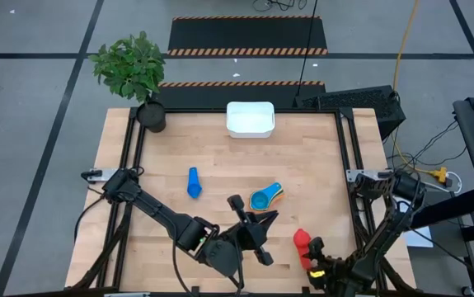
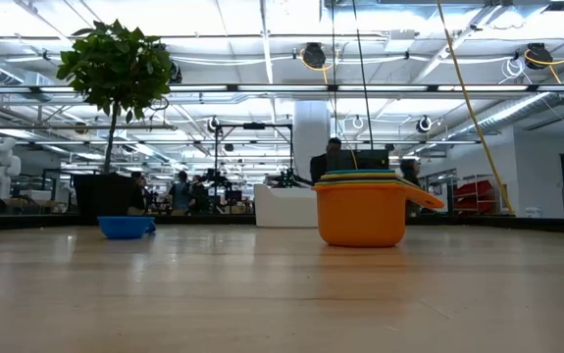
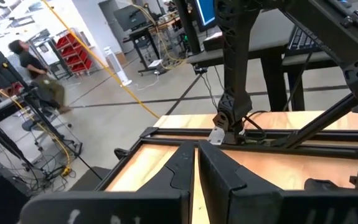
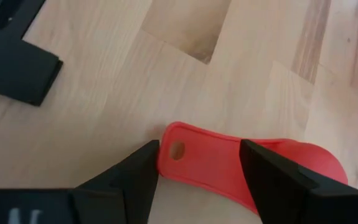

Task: Nest measuring cups in basket
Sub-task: Stack the red measuring cup on top of the light blue measuring cup

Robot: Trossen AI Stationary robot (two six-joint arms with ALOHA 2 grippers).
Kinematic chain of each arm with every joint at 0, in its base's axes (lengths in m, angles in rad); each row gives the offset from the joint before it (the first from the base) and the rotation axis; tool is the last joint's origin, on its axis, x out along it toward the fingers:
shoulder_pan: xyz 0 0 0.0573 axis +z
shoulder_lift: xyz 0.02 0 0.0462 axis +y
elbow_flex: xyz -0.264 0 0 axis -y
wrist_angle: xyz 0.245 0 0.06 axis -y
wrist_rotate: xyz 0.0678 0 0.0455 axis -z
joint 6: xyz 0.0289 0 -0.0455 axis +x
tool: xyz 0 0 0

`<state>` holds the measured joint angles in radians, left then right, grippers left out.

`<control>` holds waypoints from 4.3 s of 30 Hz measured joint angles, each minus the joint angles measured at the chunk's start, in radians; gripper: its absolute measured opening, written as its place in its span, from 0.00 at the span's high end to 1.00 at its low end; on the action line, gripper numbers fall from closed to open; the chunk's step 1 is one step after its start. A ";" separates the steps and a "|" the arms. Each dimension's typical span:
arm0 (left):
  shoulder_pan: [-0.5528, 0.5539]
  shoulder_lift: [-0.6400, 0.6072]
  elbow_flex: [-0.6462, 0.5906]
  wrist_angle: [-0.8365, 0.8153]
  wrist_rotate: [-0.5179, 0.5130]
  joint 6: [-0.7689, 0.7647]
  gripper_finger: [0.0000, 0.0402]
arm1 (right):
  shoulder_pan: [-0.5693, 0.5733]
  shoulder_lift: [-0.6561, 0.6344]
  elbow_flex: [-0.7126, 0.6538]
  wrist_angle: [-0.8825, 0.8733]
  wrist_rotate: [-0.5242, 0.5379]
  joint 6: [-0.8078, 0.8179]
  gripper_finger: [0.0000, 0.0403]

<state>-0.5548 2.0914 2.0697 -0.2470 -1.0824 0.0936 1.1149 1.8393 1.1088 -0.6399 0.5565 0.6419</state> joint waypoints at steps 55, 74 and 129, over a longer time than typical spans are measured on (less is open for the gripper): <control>-0.117 -0.046 -0.013 -0.526 -0.248 -0.614 0.60 | -0.180 -1.119 -0.618 1.410 0.057 -1.002 1.00; -0.070 -0.044 -0.333 0.813 0.228 0.269 0.60 | -0.329 -1.099 -0.618 1.498 -0.586 -0.863 1.00; -0.015 -0.032 -0.360 0.931 0.472 0.274 0.63 | -0.330 -1.056 -0.618 1.495 -0.475 -0.889 1.00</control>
<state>-0.5701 2.0597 1.7096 0.6841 -0.6106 0.3679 0.7853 0.7837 0.4904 0.8547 0.0811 -0.2474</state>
